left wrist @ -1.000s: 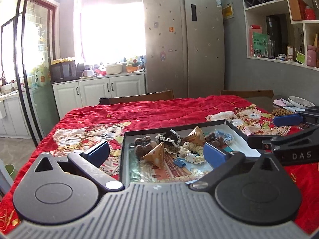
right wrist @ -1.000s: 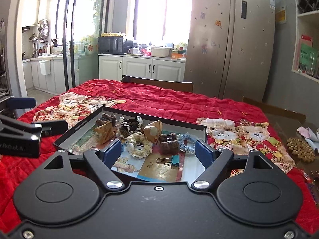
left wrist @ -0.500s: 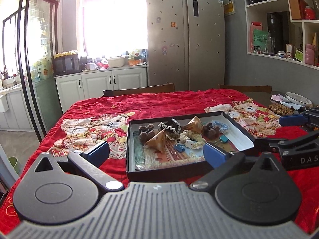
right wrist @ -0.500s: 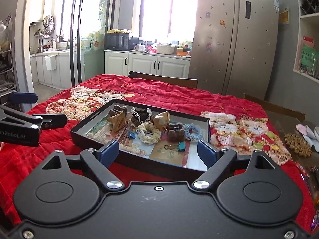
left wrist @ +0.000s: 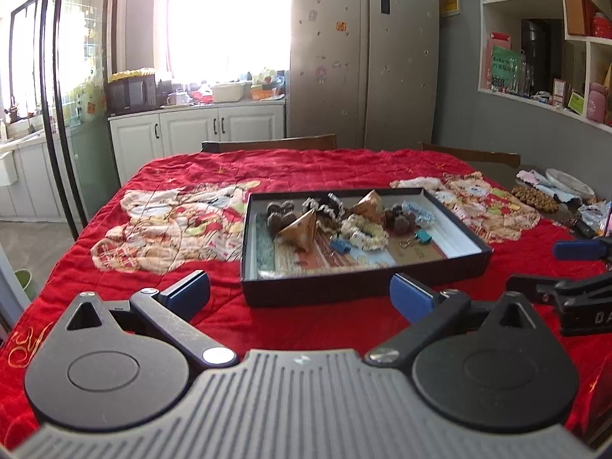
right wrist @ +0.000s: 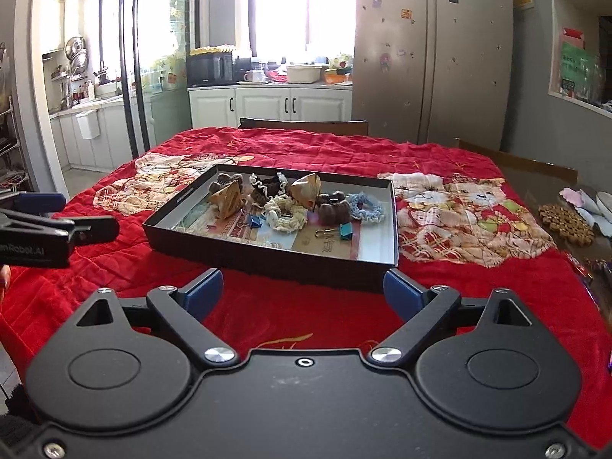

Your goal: Organize objects

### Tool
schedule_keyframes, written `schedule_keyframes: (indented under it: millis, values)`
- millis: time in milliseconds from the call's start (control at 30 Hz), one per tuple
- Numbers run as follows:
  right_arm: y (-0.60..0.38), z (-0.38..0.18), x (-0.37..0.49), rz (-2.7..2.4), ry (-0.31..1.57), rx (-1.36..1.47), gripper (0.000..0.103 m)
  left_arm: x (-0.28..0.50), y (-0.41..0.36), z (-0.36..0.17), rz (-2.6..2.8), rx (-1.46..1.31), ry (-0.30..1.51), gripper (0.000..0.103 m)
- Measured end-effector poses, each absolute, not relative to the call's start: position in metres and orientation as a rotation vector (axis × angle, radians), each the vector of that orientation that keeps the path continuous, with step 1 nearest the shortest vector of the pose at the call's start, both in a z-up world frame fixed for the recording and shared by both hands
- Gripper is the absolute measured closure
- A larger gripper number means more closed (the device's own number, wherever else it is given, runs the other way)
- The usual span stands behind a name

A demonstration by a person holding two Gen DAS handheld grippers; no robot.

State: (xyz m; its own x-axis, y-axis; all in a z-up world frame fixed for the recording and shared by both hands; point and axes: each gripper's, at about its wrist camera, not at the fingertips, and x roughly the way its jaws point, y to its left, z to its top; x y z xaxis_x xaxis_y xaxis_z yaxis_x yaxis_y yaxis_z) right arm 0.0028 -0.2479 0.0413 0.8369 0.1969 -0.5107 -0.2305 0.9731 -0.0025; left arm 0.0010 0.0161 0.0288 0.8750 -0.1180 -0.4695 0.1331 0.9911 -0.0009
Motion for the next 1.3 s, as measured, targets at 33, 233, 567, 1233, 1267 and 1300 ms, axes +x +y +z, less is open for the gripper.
schedule_keyframes:
  millis: [33,233,567,1233,1267,1300]
  values:
    - [-0.246,0.040,0.000,0.217,0.526,-0.070,0.011,0.000,0.016,0.026,-0.124,0.033,0.494,0.000]
    - [-0.244,0.035,-0.003,0.185,0.529,-0.042,0.009,0.000,0.016,0.018,-0.126,0.008,0.524,0.000]
    - [-0.243,0.029,-0.001,0.177,0.552,-0.030,0.008,-0.002,0.013,0.013,-0.141,-0.001,0.547,0.000]
    - [-0.241,0.026,0.002,0.186,0.570,-0.026,0.007,-0.007,0.005,0.014,-0.147,0.005,0.540,0.000]
    - [-0.240,0.025,0.002,0.187,0.572,-0.025,0.007,-0.007,0.006,0.013,-0.147,0.006,0.542,0.000]
    - [-0.240,0.025,0.001,0.188,0.572,-0.024,0.007,-0.007,0.006,0.013,-0.147,0.006,0.543,0.000]
